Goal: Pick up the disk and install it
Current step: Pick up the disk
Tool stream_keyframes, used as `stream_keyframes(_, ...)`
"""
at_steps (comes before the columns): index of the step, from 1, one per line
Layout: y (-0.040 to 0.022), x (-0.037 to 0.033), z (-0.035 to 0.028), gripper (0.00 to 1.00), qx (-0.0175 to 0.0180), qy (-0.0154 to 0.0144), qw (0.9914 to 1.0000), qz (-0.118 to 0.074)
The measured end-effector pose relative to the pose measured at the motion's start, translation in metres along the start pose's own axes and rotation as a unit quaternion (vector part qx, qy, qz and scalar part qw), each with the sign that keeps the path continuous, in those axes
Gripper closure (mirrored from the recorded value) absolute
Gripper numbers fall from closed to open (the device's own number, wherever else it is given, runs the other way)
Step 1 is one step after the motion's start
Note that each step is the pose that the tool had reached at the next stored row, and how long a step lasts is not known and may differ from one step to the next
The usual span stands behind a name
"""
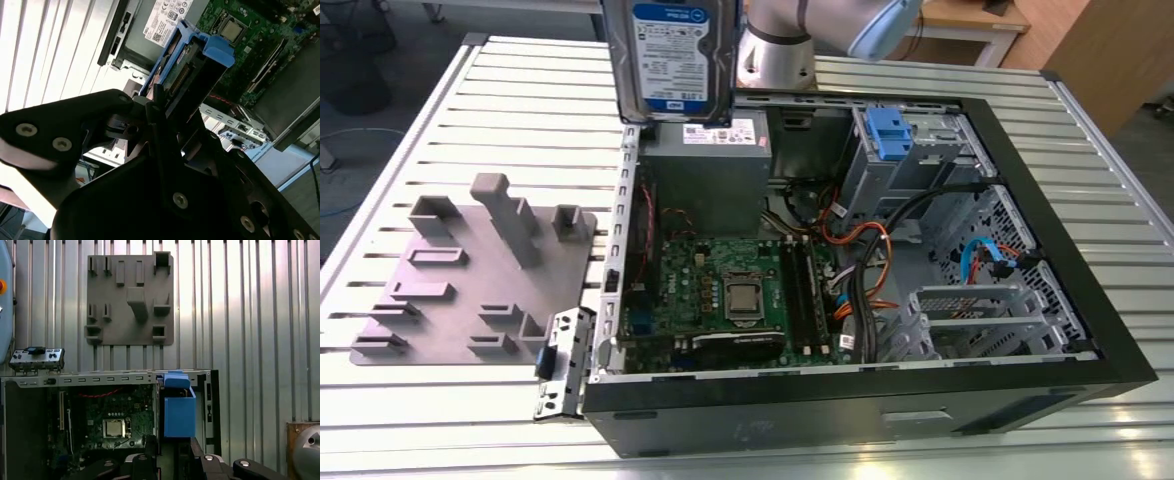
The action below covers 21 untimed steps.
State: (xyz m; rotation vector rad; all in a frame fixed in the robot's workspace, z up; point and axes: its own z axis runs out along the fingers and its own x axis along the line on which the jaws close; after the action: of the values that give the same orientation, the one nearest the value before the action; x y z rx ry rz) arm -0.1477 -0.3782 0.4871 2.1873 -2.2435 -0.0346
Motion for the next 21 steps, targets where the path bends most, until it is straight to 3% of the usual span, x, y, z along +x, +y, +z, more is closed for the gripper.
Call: stream_keyframes(21, -0.0789, -0.002, -0.0014, 0.65, 0.0, 0.0, 1.0, 0.0)
